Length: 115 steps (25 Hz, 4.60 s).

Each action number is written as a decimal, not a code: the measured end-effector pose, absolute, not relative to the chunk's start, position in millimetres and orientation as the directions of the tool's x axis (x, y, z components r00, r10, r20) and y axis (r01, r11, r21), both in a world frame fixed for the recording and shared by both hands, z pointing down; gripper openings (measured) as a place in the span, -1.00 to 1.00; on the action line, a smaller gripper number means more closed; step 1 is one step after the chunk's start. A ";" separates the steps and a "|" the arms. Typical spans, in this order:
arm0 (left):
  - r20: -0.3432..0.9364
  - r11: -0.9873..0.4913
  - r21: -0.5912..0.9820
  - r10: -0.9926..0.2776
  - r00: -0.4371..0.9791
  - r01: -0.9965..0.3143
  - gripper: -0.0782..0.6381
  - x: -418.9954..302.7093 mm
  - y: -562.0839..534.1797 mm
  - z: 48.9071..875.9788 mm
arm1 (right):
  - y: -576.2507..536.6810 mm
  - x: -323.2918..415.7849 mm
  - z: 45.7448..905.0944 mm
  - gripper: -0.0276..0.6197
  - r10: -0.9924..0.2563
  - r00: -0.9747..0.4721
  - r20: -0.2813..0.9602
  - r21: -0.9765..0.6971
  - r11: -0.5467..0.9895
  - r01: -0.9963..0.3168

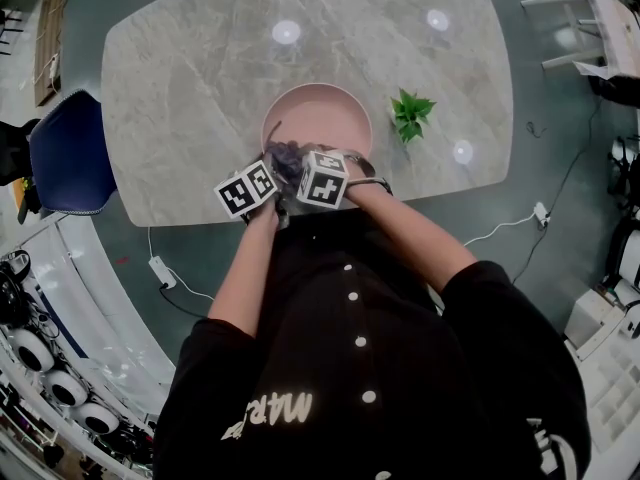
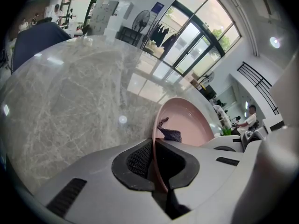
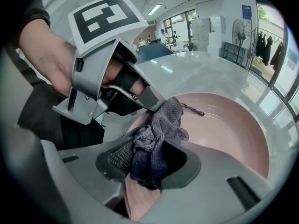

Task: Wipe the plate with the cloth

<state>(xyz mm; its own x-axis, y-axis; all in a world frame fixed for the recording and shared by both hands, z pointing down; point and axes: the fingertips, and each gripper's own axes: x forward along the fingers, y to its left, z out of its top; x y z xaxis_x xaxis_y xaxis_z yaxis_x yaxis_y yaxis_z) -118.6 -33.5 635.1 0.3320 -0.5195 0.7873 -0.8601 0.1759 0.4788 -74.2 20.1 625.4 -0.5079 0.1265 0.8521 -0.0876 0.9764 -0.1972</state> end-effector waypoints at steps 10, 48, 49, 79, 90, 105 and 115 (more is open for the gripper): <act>0.788 0.174 0.478 -0.519 0.333 -0.861 -0.70 -118.4 -33.4 635.4 | 26.9 -64.8 624.5 -0.48 0.159 -0.477 0.865 -0.192 0.981 -0.020; 0.802 0.143 0.461 -0.491 0.341 -0.876 -0.70 -118.2 -33.0 633.1 | 24.8 14.1 635.8 -0.47 0.133 -0.158 0.978 -0.086 0.959 0.269; 0.802 0.143 0.460 -0.491 0.341 -0.876 -0.70 -118.4 -33.0 632.5 | 23.5 15.6 635.6 -0.47 0.131 -0.153 0.980 -0.086 0.960 0.267; 0.794 0.089 0.440 -0.504 0.340 -0.894 -0.69 -118.5 -34.0 625.5 | -9.3 33.4 625.9 -0.47 0.022 -0.150 0.988 -0.007 0.995 0.095; 0.672 -0.036 0.464 -0.637 0.378 -0.885 -0.64 -125.5 -54.4 561.7 | -30.5 20.0 563.9 -0.47 -0.108 -0.427 0.898 0.025 0.981 -0.194; 0.364 -0.255 0.246 -0.870 0.333 -0.935 -0.70 -131.8 -59.5 395.3 | -75.8 60.7 394.2 -0.47 -0.615 -0.648 0.449 -0.006 0.723 -0.691; 0.109 -0.312 0.093 -0.941 0.321 -0.946 -0.73 -130.3 -61.1 258.0 | -93.6 121.0 260.9 -0.47 -0.845 -0.526 0.096 0.006 0.529 -0.848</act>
<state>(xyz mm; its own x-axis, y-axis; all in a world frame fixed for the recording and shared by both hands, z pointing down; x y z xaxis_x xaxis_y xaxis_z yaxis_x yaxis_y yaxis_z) -130.3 -61.1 258.0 0.3207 -0.9409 0.1089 -0.9457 -0.3117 0.0926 121.0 -93.6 260.9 -0.5263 -0.8448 0.0960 -0.8485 0.5292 0.0057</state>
